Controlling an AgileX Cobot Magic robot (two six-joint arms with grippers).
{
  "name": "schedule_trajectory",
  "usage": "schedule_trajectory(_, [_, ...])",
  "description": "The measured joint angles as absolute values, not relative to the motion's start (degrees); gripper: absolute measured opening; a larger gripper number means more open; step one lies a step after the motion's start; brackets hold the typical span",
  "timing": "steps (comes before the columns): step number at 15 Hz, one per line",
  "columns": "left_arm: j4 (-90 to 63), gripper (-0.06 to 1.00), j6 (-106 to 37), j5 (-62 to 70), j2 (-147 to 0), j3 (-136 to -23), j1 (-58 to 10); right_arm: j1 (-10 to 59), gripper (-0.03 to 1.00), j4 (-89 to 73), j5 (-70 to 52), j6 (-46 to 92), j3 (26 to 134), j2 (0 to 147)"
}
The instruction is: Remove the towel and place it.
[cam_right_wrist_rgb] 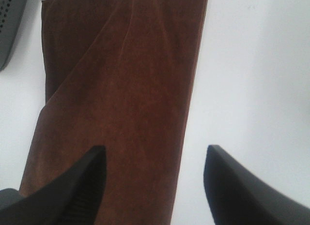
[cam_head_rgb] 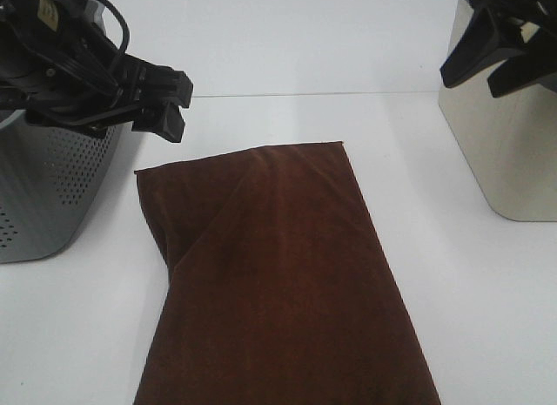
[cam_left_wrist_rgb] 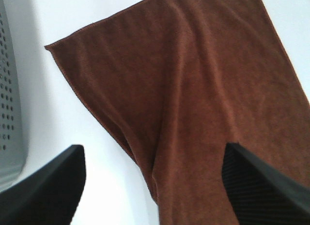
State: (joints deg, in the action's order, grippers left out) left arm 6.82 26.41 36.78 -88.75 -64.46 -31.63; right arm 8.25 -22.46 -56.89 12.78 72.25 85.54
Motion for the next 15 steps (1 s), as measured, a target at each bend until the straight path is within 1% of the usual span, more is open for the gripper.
schedule_trajectory(2, [6.8,0.74,23.9,37.2,-93.5,-68.2,-30.7,10.4,0.55,-19.9,-56.7,13.3,79.4,93.3])
schedule_trajectory(4, [6.8,0.74,22.2,37.8,-98.7,-73.0,-30.3,14.4,0.54,-14.7,-56.7,13.1,86.3,101.2])
schedule_trajectory(6, [6.8,0.74,20.3,38.6,-104.2,-78.5,-30.1,16.4,0.54,-11.4,-56.7,10.5,93.2,108.7])
schedule_trajectory(11, [7.2,0.74,18.2,39.4,-116.7,-91.6,-29.0,16.6,0.54,-10.5,-56.7,9.2,107.7,124.4])
schedule_trajectory(15, [5.3,0.74,18.0,40.9,-119.1,-94.1,-26.7,16.6,0.54,-11.2,-56.7,9.3,116.1,136.0])
